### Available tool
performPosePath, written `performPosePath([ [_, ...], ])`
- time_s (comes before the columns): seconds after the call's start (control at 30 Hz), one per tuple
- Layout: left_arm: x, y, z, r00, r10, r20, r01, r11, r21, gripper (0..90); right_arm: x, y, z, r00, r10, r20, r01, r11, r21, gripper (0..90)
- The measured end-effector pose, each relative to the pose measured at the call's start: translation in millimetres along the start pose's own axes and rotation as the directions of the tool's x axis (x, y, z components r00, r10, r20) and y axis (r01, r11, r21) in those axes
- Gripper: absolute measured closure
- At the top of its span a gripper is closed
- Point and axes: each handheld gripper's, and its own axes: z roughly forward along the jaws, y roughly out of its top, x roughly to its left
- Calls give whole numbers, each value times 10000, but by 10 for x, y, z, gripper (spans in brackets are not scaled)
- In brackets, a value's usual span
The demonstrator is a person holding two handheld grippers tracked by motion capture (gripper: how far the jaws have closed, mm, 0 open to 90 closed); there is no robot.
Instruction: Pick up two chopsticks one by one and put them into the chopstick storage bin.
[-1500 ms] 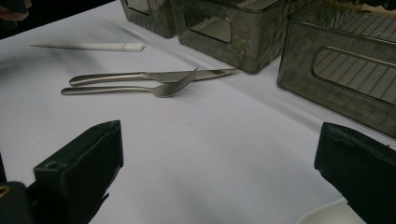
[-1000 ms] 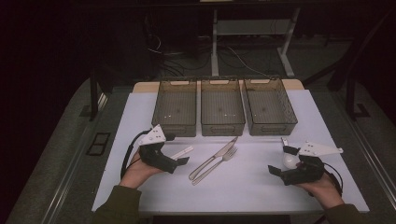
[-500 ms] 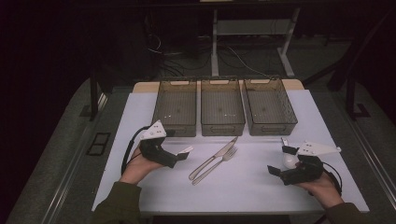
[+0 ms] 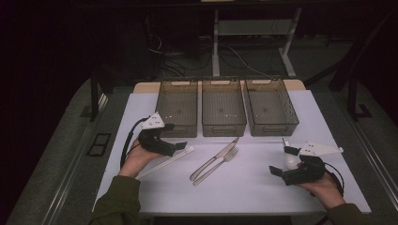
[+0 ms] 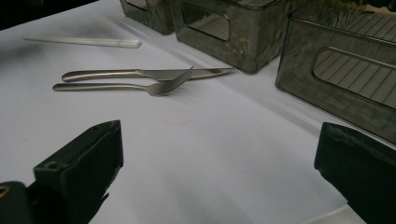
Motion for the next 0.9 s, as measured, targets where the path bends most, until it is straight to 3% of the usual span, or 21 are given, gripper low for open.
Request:
performPosePath([
  [0.43,79,-99,-3,9999,138,-101,-127,9948,1010,363,15,-5,-10,10000,-58,28,58,10000,46,12],
  [0.7,97,-184,10,9997,119,225,-159,9825,1856,550,6,-7,-11,10000,-49,8,49,10000,30,12],
  [0.9,93,-242,17,9992,49,386,-136,9729,2308,638,8,-12,-15,10000,-32,-2,32,10000,75,12],
])
